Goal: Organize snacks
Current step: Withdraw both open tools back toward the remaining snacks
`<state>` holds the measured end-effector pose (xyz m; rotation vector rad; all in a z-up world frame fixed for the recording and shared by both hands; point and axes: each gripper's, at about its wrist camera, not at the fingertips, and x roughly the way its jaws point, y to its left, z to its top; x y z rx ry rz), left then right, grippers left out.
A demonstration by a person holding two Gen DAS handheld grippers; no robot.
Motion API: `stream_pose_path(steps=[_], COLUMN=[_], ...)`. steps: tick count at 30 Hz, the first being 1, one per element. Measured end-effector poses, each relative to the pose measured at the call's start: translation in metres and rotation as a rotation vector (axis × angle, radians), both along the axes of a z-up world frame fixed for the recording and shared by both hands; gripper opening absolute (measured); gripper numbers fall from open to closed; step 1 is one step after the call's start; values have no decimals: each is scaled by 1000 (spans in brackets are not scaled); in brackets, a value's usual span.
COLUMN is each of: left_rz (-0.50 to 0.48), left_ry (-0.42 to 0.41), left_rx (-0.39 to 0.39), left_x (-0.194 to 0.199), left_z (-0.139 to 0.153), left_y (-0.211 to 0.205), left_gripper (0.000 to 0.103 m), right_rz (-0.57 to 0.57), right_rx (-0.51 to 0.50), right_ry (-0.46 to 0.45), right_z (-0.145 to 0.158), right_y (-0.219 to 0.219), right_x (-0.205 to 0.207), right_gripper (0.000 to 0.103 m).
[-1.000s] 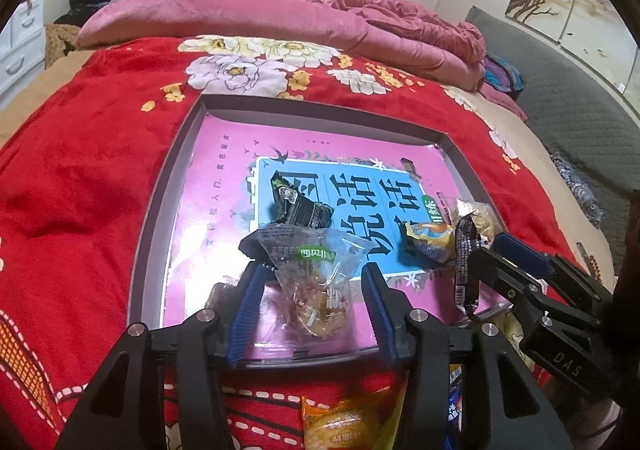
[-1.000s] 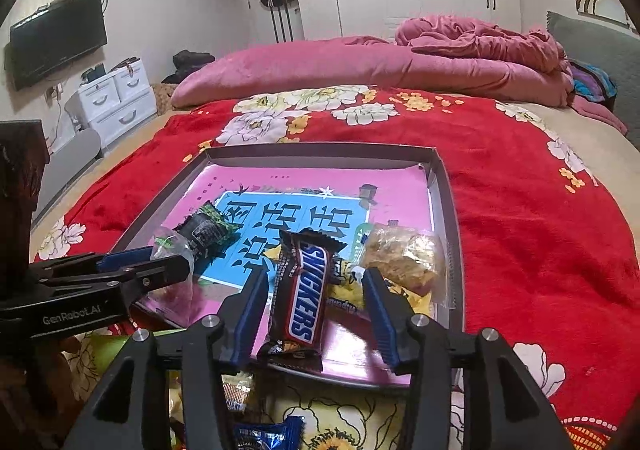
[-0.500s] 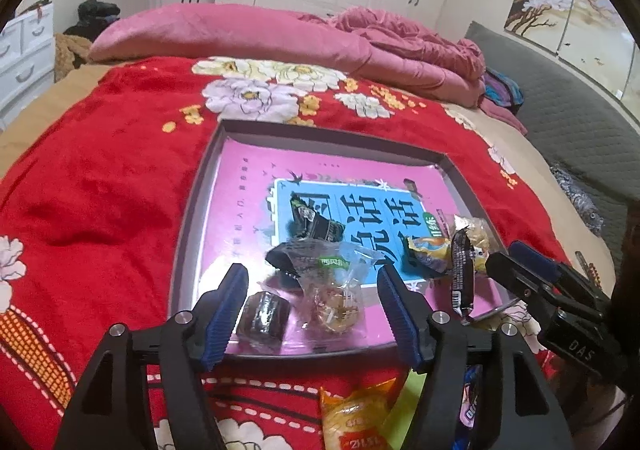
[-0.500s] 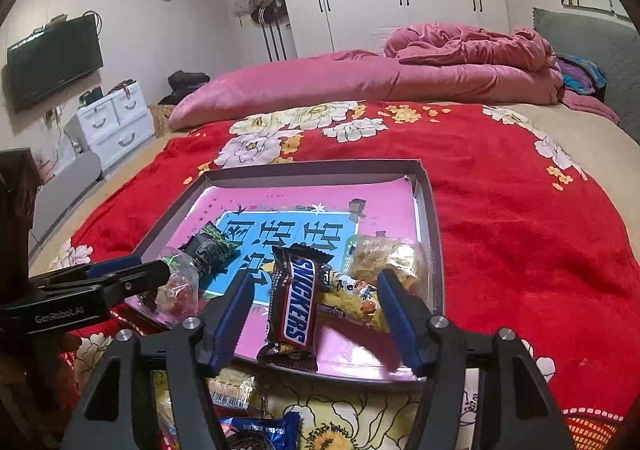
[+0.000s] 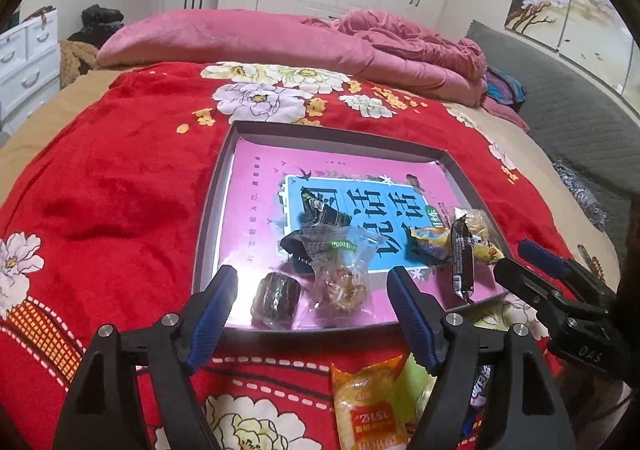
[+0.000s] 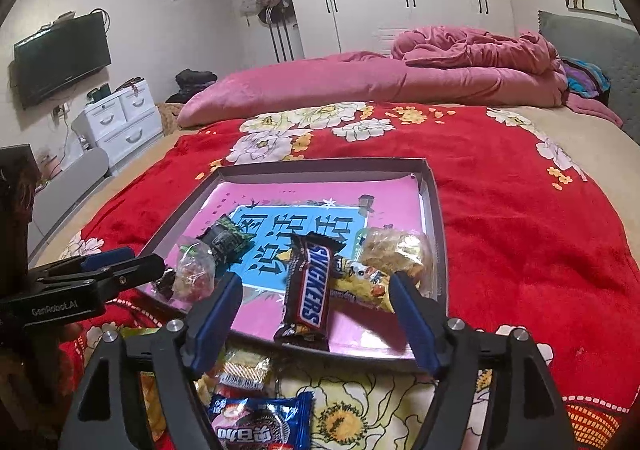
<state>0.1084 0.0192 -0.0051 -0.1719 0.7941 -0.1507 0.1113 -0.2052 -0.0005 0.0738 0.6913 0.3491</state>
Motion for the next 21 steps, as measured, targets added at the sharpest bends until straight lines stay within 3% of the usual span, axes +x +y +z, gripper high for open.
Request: stream_pose_path(steps=[13,21], left_rz=[-22,-26], left_ry=[48,57], left_rx=[-15,-2], left_x=[-15,-26], left_z=[-3,-4], left_y=[7,8], left_gripper=[78,78], right_rz=[30,51], right_rx=[23,-30], right_ry=[45,58], right_z=[-3,-5], right_y=[5,17], right_x=[-19,-34], right_gripper=[84,84])
